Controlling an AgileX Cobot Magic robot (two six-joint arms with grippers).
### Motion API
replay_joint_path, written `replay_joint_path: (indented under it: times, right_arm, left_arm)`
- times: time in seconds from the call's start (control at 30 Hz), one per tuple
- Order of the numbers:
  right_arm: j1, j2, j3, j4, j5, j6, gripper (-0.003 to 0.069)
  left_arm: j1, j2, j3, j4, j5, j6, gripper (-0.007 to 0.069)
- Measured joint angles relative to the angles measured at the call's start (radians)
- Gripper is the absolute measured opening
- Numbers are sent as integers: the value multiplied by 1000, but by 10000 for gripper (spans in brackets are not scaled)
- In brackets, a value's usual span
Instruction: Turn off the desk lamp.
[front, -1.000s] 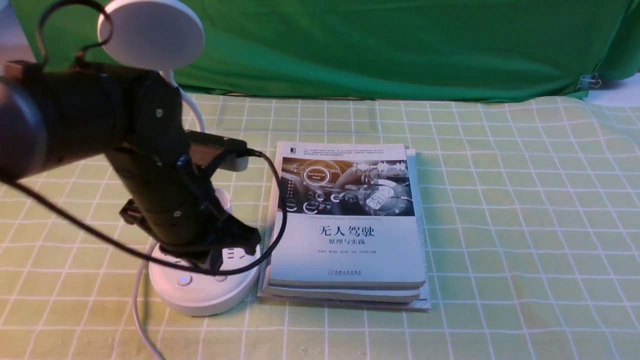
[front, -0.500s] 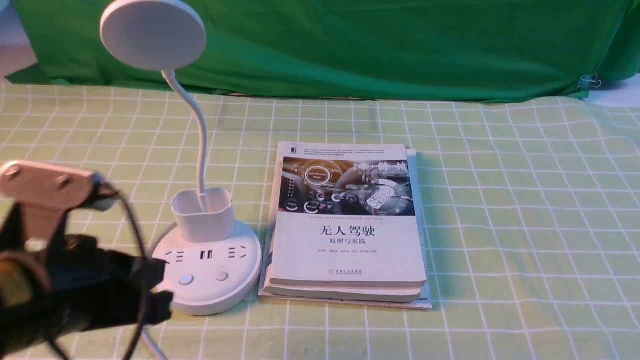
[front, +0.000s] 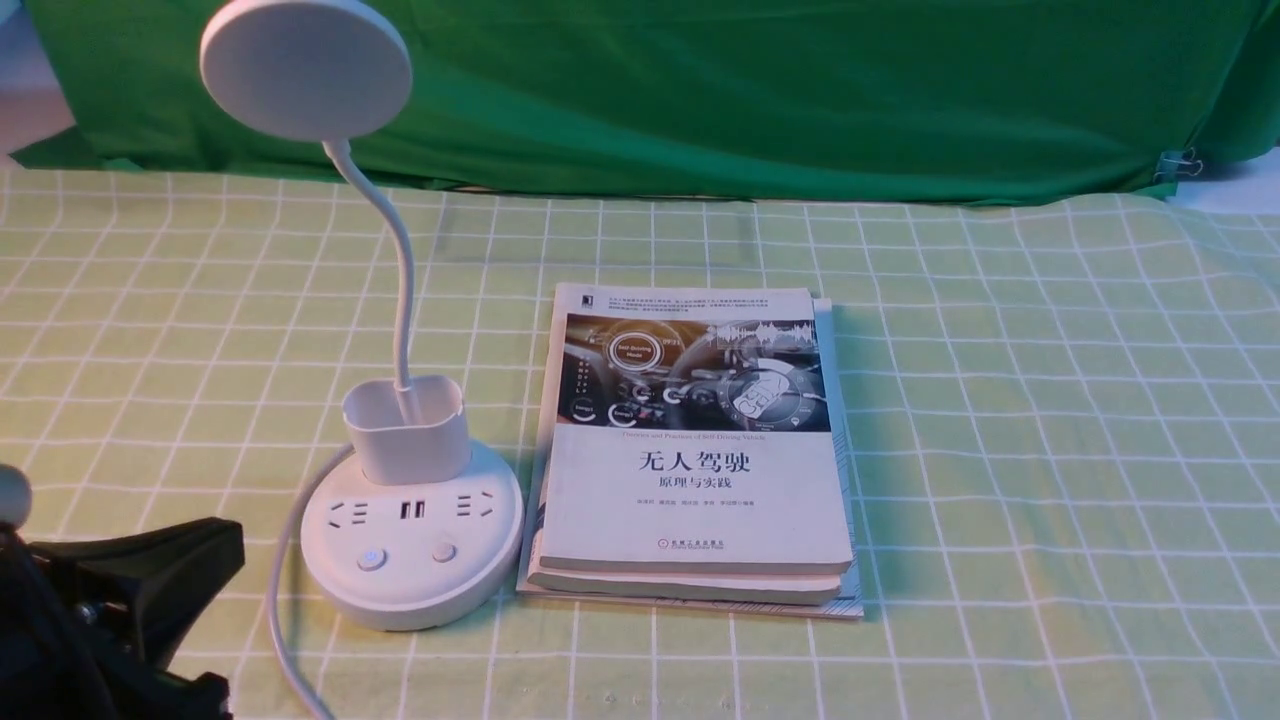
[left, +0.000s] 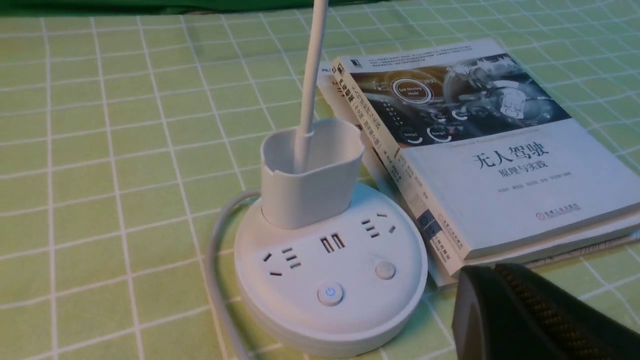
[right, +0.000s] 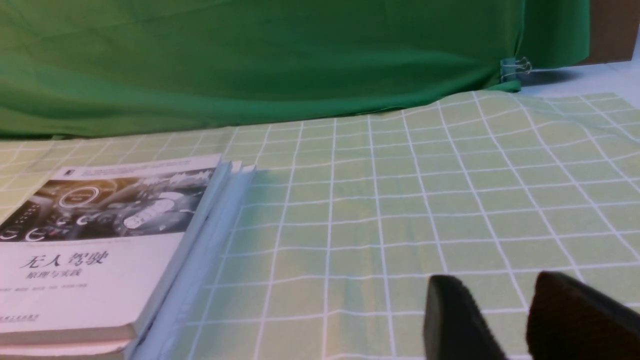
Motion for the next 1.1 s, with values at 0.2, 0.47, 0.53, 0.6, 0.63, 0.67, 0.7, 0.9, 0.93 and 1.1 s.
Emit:
replay_joint_path:
  times: [0.2, 0.47, 0.53, 0.6, 0.63, 0.67, 0.7, 0.9, 0.93, 1.1]
  right_arm:
    - [0, 0, 0, 0, 0, 1, 239]
    - [0, 0, 0, 0, 0, 0, 239]
    - [0, 0, 0, 0, 0, 0, 239]
    - [0, 0, 0, 0, 0, 0, 239]
    - [0, 0, 0, 0, -1, 0, 239]
    - [0, 0, 0, 0, -1, 0, 239]
    - [0, 0, 0, 0, -1, 0, 239]
    - [0, 0, 0, 0, 0, 1, 239]
    - [0, 0, 0, 0, 0, 0, 239]
    - [0, 0, 0, 0, 0, -1, 239]
  left_arm:
    - [1, -14, 22, 44, -51, 0, 1]
    - [219, -338, 174, 15, -142, 35, 1]
    - [274, -395, 211, 5, -144, 37, 1]
    - [323, -455, 245, -3, -144, 37, 1]
    - [350, -481, 265, -8, -139, 37, 1]
    - [371, -503, 284, -13, -134, 37, 1]
    - [385, -518, 300, -16, -132, 36, 1]
    - [409, -544, 346, -25, -56, 0, 1]
    - [409, -544, 347, -25, -49, 0, 1]
    - [409, -546, 347, -25, -44, 0, 1]
